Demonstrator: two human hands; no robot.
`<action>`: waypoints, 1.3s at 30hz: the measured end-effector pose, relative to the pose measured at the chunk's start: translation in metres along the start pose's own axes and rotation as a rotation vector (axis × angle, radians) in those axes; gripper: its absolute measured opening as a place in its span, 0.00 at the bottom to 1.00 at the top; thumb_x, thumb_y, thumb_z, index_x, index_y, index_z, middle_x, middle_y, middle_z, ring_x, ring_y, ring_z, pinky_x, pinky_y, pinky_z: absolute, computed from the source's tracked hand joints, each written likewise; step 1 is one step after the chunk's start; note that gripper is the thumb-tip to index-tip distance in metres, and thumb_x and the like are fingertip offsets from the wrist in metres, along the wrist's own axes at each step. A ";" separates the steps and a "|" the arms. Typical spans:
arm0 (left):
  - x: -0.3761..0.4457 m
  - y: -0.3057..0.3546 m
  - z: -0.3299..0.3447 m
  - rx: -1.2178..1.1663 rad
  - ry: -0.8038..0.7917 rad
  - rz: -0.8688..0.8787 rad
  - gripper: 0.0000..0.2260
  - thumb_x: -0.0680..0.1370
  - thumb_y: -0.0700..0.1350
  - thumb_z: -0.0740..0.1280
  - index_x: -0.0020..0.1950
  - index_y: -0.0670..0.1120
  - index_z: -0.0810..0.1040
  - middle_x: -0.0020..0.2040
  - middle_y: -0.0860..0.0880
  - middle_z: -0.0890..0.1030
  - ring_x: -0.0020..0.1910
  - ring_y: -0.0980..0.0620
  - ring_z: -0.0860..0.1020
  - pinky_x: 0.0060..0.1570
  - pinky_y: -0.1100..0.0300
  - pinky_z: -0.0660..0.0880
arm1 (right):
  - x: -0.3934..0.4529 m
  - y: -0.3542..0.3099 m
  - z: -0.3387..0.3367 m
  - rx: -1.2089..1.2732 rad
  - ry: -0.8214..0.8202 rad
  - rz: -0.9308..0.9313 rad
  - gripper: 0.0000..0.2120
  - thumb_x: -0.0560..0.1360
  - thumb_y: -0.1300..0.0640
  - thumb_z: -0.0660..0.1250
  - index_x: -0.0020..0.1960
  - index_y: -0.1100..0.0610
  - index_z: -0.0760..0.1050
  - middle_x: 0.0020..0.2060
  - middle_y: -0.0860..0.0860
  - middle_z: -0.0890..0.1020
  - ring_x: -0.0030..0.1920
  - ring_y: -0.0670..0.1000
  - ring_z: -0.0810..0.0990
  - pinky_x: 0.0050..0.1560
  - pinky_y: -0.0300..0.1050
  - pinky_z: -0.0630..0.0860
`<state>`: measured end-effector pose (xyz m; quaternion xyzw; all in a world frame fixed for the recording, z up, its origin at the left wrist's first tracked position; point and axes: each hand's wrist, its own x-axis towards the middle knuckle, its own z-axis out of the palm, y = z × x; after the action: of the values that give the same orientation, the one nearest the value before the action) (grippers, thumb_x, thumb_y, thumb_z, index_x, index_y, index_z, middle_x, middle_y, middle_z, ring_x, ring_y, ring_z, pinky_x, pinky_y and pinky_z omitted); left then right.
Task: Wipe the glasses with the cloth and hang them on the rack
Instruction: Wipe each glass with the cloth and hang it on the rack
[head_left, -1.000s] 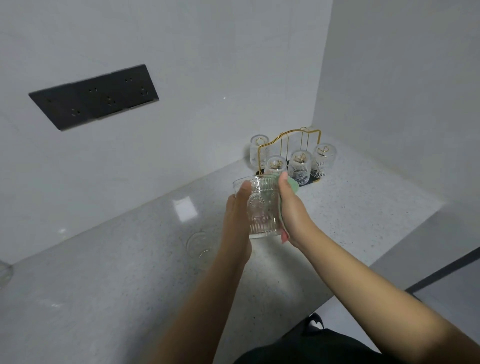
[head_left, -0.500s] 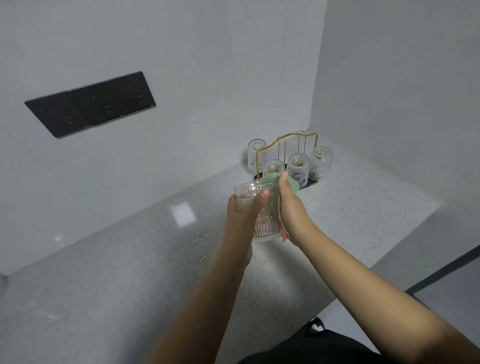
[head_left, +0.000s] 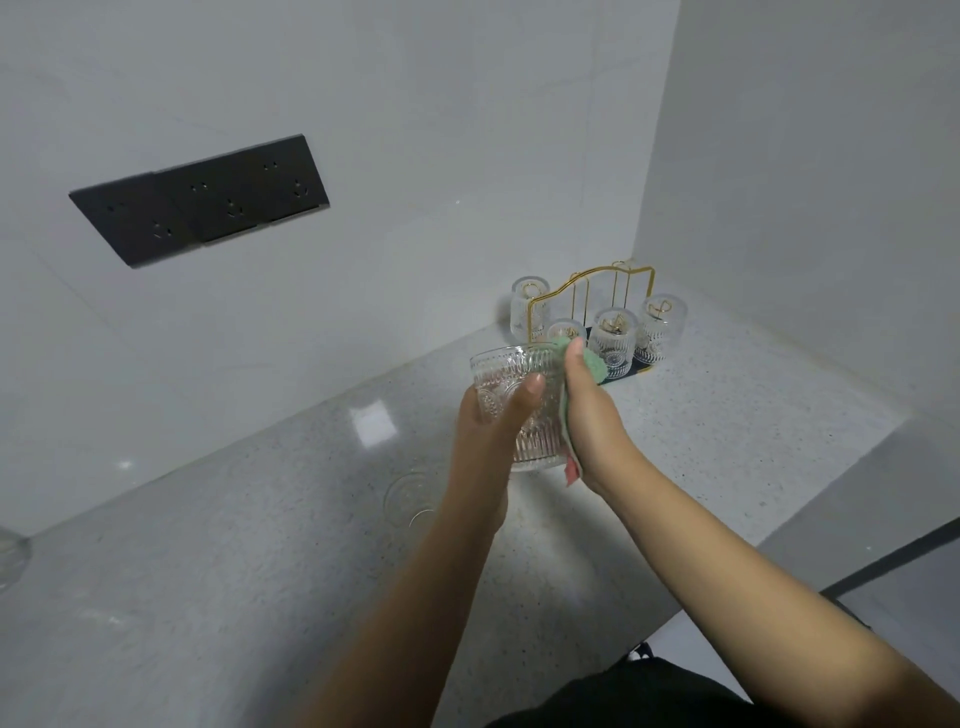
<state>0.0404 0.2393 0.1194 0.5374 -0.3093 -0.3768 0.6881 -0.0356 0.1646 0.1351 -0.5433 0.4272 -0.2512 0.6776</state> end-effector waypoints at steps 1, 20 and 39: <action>0.000 0.001 0.000 0.005 0.014 0.001 0.23 0.72 0.55 0.70 0.62 0.42 0.79 0.57 0.41 0.83 0.56 0.43 0.82 0.55 0.48 0.79 | -0.001 -0.001 0.001 0.001 0.000 -0.006 0.37 0.73 0.29 0.44 0.67 0.53 0.70 0.62 0.52 0.76 0.55 0.53 0.79 0.42 0.44 0.78; 0.002 0.009 -0.004 0.148 0.152 0.037 0.16 0.81 0.52 0.62 0.69 0.52 0.69 0.49 0.64 0.78 0.44 0.73 0.77 0.41 0.79 0.70 | -0.019 0.014 0.018 -0.086 -0.035 -0.395 0.34 0.72 0.30 0.45 0.75 0.41 0.48 0.76 0.48 0.54 0.75 0.48 0.55 0.70 0.40 0.56; -0.007 0.004 0.005 0.197 0.127 -0.018 0.19 0.75 0.61 0.60 0.62 0.53 0.70 0.53 0.64 0.75 0.48 0.76 0.75 0.44 0.78 0.71 | -0.018 -0.003 0.014 -0.138 0.028 -0.201 0.24 0.76 0.33 0.43 0.63 0.42 0.66 0.55 0.53 0.77 0.41 0.50 0.79 0.26 0.35 0.72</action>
<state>0.0334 0.2431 0.1241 0.6281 -0.2958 -0.3160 0.6467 -0.0326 0.1854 0.1438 -0.6254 0.3961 -0.2953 0.6039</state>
